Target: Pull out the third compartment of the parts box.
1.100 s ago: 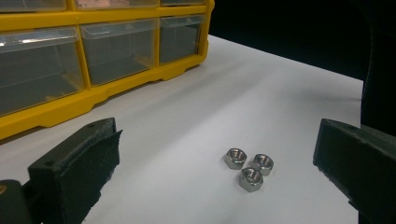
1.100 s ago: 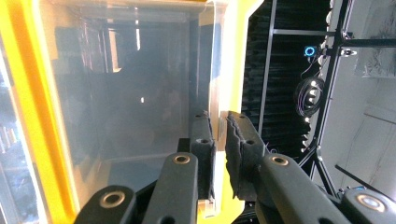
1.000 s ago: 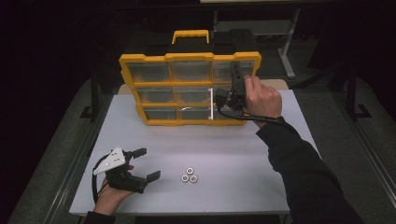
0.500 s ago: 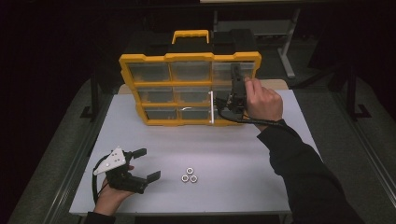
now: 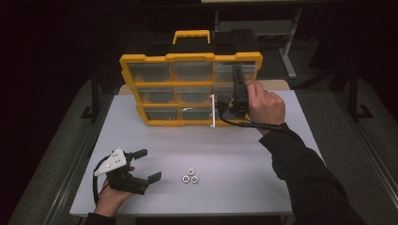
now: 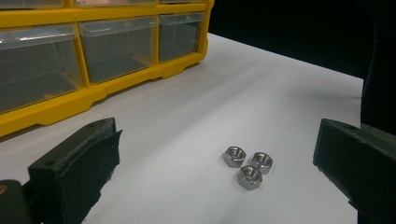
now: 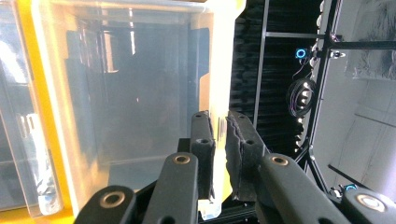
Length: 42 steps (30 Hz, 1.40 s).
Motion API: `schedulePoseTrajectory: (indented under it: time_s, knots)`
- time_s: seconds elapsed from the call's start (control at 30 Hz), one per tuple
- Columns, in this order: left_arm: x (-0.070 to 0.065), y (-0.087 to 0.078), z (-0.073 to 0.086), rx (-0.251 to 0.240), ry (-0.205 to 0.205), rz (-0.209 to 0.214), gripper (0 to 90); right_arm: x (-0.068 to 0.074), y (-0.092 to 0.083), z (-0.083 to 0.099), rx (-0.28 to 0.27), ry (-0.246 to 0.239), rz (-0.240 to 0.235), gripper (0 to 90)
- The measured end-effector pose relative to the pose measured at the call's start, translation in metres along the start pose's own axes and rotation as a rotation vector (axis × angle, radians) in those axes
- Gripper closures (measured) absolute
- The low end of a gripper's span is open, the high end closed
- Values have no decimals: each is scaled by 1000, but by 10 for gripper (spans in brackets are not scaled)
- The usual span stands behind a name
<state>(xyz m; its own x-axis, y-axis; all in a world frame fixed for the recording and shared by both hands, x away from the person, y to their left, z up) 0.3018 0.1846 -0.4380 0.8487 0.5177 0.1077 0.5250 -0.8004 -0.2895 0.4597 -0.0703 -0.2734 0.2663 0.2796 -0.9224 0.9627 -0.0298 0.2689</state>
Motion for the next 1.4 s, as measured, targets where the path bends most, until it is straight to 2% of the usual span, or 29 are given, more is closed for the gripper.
schedulePoseTrajectory:
  time_s: [0.53, 0.6, 0.83, 1.3, 1.4]
  knots:
    - [1, 0, 1, 7, 18, 3, 0, -3, -14, 1, -7, 1, -7, 807]
    - [0, 0, 0, 1, 8, 1, 0, -4, -17, 1, -10, -2, -4, 807]
    - [0, 1, 0, 0, 17, 5, 0, -6, -25, 1, -13, -6, 0, 806]
    - [-1, 1, -1, -4, 3, 4, 0, -8, -35, -2, -18, -15, 2, 807]
    - [-1, 1, -1, -6, 13, 5, 0, -9, -38, -4, -21, -16, 4, 807]
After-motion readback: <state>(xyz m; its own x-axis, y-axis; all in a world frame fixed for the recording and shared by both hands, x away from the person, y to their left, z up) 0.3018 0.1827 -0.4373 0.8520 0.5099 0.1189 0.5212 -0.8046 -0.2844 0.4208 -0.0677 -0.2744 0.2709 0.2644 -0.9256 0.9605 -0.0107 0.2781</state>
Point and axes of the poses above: each handheld gripper's, and its own axes: y roughly forward along the jaws, z roughly out of its underside, x roughly to its left, the point moved 10 cm from there along y, roughly forward along the jaws, and after that the axes turned 15 degrees about y, right-handed, at the moved point
